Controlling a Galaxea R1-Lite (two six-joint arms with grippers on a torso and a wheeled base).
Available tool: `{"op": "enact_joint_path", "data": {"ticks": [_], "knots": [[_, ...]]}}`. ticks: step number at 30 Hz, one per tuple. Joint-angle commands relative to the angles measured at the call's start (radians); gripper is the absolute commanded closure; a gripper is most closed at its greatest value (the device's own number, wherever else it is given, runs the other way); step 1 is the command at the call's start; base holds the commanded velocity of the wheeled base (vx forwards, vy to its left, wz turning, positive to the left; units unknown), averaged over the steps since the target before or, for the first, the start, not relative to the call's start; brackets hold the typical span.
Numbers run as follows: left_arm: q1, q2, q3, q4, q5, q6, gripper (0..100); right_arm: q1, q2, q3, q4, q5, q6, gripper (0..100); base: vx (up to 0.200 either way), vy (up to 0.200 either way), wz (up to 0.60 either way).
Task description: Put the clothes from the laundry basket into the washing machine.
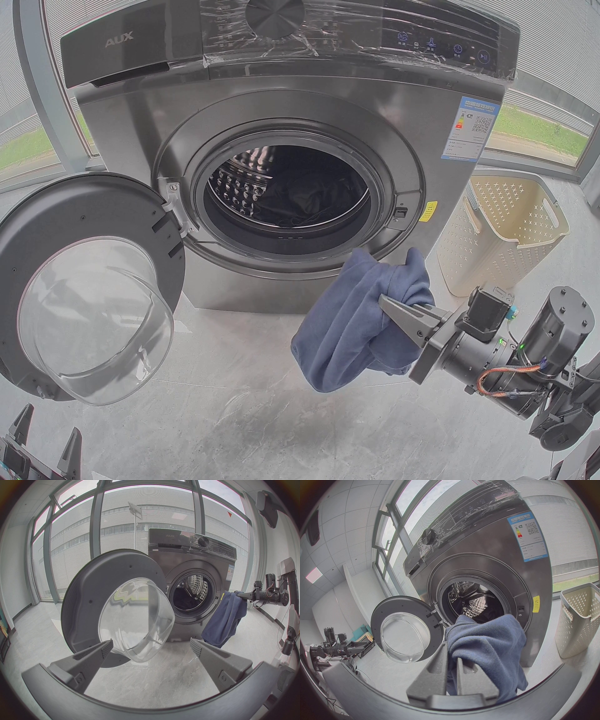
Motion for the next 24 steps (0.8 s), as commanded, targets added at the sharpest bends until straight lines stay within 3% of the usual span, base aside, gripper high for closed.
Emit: {"op": "enact_joint_path", "data": {"ticks": [1,10,15,17,19,20,21,22,24], "knots": [[0.002,-0.017,0.016,-0.001,0.0,0.005,0,0.0,0.0,-0.035,0.0,-0.015,0.001,100,0.0,0.0,0.0],[0.002,-0.017,0.016,-0.001,-0.003,0.027,0,0.02,0.106,-0.138,-0.001,-0.041,0.001,100,0.0,0.0,0.0],[0.002,-0.018,0.016,-0.007,-0.003,0.028,0,0.035,0.152,-0.202,-0.035,-0.044,0.001,100,0.0,0.0,0.0],[0.004,-0.018,-0.038,-0.064,-0.018,0.012,0,0.038,0.167,-0.219,-0.052,-0.044,0.0,100,0.0,0.0,0.0],[0.002,0.014,-0.14,-0.104,-0.112,0.005,0,0.046,0.179,-0.236,-0.057,-0.044,-0.002,100,0.0,0.0,0.0],[0.008,0.054,-0.171,-0.101,-0.193,0.004,0,0.046,0.186,-0.248,-0.057,-0.043,-0.002,100,0.0,0.0,0.0],[0.008,0.054,-0.171,-0.101,-0.193,0.004,0,0.046,0.186,-0.248,-0.057,-0.043,-0.002,100,0.0,0.0,0.0],[0.018,0.137,-0.177,-0.087,-0.334,0.002,0,0.051,0.199,-0.276,-0.057,-0.041,-0.003,100,0.0,0.0,0.0],[0.019,0.244,-0.163,-0.094,-0.425,0.005,0,0.058,0.212,-0.299,-0.057,-0.038,-0.003,100,0.0,0.0,0.0]]}}
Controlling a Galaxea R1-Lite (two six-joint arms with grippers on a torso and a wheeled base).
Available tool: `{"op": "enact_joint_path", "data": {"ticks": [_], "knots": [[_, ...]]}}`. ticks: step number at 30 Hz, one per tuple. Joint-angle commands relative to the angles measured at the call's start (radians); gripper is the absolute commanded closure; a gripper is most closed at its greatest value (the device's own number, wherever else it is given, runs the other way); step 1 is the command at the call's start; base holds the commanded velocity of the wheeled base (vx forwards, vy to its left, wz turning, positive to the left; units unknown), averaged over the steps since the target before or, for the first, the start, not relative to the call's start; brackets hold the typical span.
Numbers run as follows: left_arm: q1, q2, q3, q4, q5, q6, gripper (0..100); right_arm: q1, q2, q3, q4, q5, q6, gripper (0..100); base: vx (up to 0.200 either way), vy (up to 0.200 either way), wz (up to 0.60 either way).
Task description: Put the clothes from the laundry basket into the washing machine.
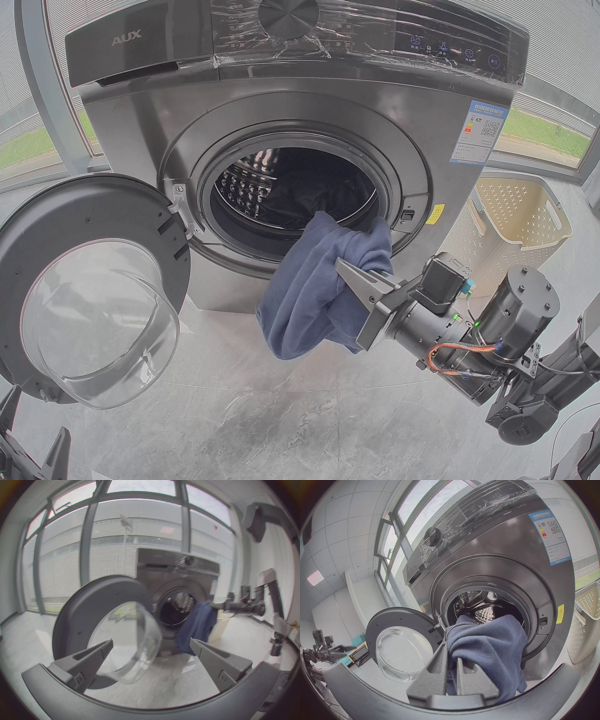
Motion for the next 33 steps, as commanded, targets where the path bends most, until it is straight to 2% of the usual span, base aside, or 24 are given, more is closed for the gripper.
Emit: {"op": "enact_joint_path", "data": {"ticks": [1,5,9,11,14,15,16,18,25,29,31,32,33], "knots": [[0.012,0.287,-0.069,-0.031,-0.277,0.002,0,0.02,0.063,-0.086,-0.011,0.01,-0.002,100,0.0,0.0,0.0],[-0.02,0.475,-0.084,-0.108,-0.374,0.031,0,0.016,0.076,-0.115,-0.032,0.016,0.0,100,0.0,0.0,0.0],[-0.085,0.687,-0.084,-0.216,-0.386,0.08,0,0.01,0.088,-0.148,-0.04,0.019,0.001,100,0.0,0.0,0.0],[-0.137,0.767,-0.083,-0.272,-0.386,0.093,0,0.008,0.089,-0.16,-0.04,0.02,0.003,100,0.0,0.0,0.0],[-0.237,0.874,-0.086,-0.352,-0.38,0.089,0,0.007,0.091,-0.18,-0.038,0.02,0.004,100,0.0,0.0,0.0],[-0.237,0.874,-0.086,-0.352,-0.38,0.089,0,0.007,0.091,-0.18,-0.038,0.02,0.004,100,0.0,0.0,0.0],[-0.275,0.939,-0.09,-0.395,-0.369,0.091,0,0.005,0.091,-0.181,-0.037,0.02,0.004,100,0.0,0.0,0.0],[-0.309,1.031,-0.101,-0.459,-0.349,0.091,0,0.004,0.091,-0.178,-0.034,0.022,0.003,100,0.0,0.0,0.0],[-0.355,1.274,-0.133,-0.639,-0.335,0.086,0,-0.013,0.086,-0.143,-0.035,0.02,0.001,100,0.0,0.0,0.0],[-0.379,1.42,-0.161,-0.766,-0.294,0.085,0,-0.021,0.076,-0.089,-0.037,0.019,-0.007,100,0.0,0.0,0.0],[-0.382,1.432,-0.162,-0.778,-0.291,0.085,0,-0.023,0.074,-0.085,-0.038,0.017,-0.007,100,0.0,0.0,0.0],[-0.407,1.498,-0.179,-0.837,-0.263,0.083,0,-0.023,0.063,-0.083,-0.038,0.017,-0.007,100,0.0,0.0,0.0],[-0.413,1.517,-0.185,-0.849,-0.251,0.083,0,-0.023,0.057,-0.085,-0.037,0.017,-0.007,100,0.0,0.0,0.0]]}}
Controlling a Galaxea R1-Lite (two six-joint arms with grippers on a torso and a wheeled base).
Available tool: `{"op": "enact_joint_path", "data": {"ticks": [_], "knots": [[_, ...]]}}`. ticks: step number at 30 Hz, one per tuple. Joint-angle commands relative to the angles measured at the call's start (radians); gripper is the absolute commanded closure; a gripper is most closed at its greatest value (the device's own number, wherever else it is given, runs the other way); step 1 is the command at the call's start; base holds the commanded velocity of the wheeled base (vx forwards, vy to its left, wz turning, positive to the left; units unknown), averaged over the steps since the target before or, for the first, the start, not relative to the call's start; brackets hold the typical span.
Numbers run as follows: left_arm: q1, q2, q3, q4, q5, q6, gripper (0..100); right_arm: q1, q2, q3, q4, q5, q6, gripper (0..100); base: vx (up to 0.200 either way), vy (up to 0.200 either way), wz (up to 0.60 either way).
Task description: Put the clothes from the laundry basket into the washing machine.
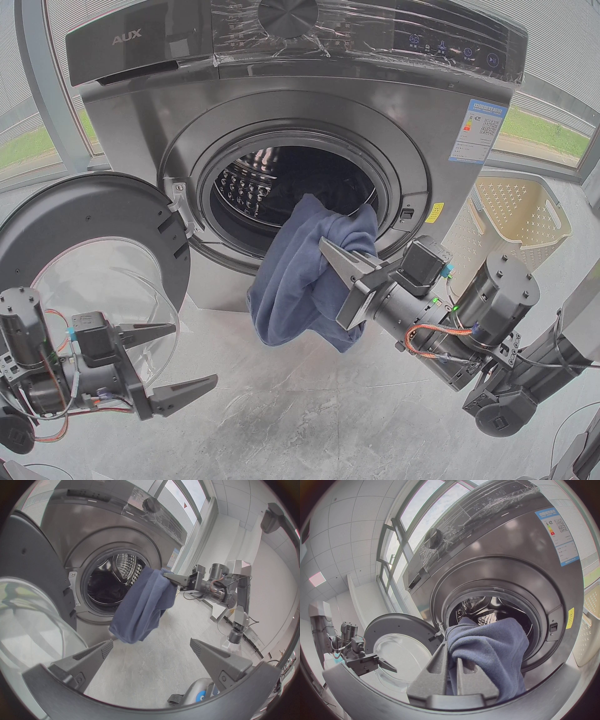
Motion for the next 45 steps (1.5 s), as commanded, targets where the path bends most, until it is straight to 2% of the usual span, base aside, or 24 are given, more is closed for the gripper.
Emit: {"op": "enact_joint_path", "data": {"ticks": [1,2,10,15,21,28,38,41,45], "knots": [[-0.065,0.244,-0.048,-0.104,0.055,-0.002,0,-0.01,-0.027,0.034,-0.001,-0.001,-0.003,100,0.0,0.0,0.0],[-0.076,0.296,-0.066,-0.132,0.083,-0.002,0,-0.01,-0.038,0.029,0.001,-0.001,-0.003,100,0.0,0.0,0.0],[-0.081,0.426,-0.14,-0.167,0.093,-0.005,0,-0.016,-0.038,0.016,0.002,-0.008,-0.003,100,0.0,0.0,0.0],[-0.093,0.525,-0.206,-0.167,0.136,-0.006,0,-0.01,-0.036,-0.012,0.008,-0.011,-0.002,100,0.0,0.0,0.0],[-0.092,0.572,-0.28,-0.167,0.139,-0.021,0,-0.005,-0.035,-0.01,0.007,-0.012,-0.002,100,0.0,0.0,0.0],[-0.093,0.627,-0.338,-0.163,0.144,-0.023,0,-0.004,-0.035,-0.01,0.007,-0.012,0.0,100,0.0,0.0,0.0],[-0.099,0.687,-0.387,-0.169,0.172,-0.023,0,-0.001,-0.03,-0.012,0.002,-0.012,0.0,100,0.0,0.0,0.0],[-0.098,0.719,-0.43,-0.17,0.201,-0.023,0,-0.002,-0.03,-0.007,-0.001,-0.012,0.0,100,0.0,0.0,0.0],[-0.099,0.727,-0.447,-0.193,0.202,-0.023,0,-0.002,-0.03,-0.004,-0.001,-0.012,0.0,100,0.0,0.0,0.0]]}}
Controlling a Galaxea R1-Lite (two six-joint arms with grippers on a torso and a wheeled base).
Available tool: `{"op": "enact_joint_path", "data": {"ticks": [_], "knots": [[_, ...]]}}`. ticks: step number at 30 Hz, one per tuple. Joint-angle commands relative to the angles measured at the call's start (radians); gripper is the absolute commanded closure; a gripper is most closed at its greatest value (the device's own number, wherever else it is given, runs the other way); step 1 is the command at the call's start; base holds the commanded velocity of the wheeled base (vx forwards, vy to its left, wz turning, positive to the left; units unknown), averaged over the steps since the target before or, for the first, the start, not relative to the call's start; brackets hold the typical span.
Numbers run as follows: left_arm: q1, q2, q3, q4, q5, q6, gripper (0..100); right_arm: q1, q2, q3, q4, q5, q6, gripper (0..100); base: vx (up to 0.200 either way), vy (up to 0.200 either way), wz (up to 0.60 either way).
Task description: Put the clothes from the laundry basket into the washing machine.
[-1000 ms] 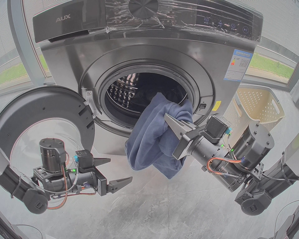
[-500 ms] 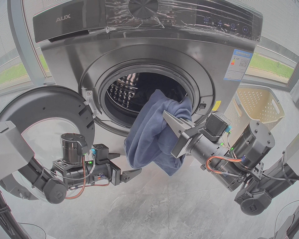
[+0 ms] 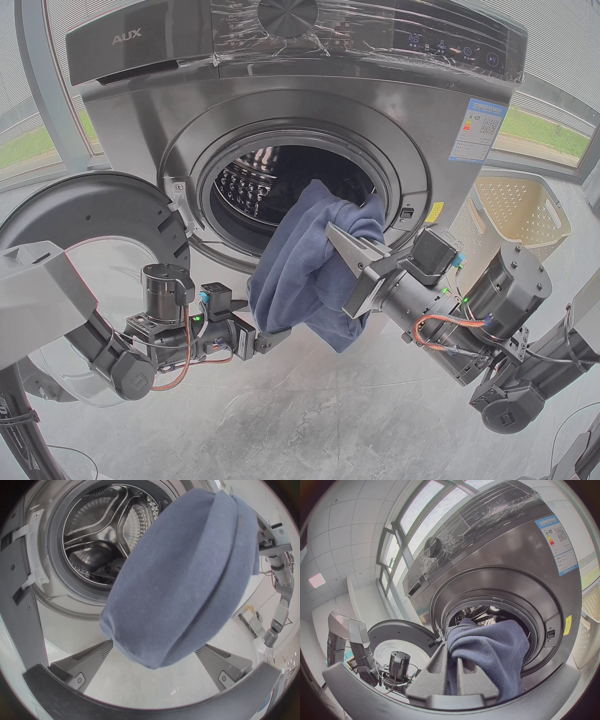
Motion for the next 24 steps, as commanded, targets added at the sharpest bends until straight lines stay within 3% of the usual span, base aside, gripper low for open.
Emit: {"op": "enact_joint_path", "data": {"ticks": [1,5,13,19,24], "knots": [[-0.001,0.021,-0.019,-0.011,0.002,0.0,100,-0.001,0.002,0.004,0.0,0.0,0.0,100,0.0,0.0,0.0],[-0.016,0.029,-0.011,-0.053,0.023,0.002,100,-0.002,0.003,0.009,-0.002,0.0,0.003,100,0.0,0.0,0.0],[-0.042,0.016,0.024,-0.134,0.02,-0.001,100,-0.002,0.006,0.017,-0.002,0.0,0.004,100,0.0,0.0,0.0],[-0.127,-0.103,0.219,-0.24,0.019,-0.044,100,-0.034,0.083,0.036,-0.006,0.002,0.008,100,0.0,0.0,0.0],[-0.177,-0.223,0.322,-0.284,0.019,-0.05,100,-0.037,0.133,0.075,-0.029,0.011,0.011,100,0.0,0.0,0.0]]}}
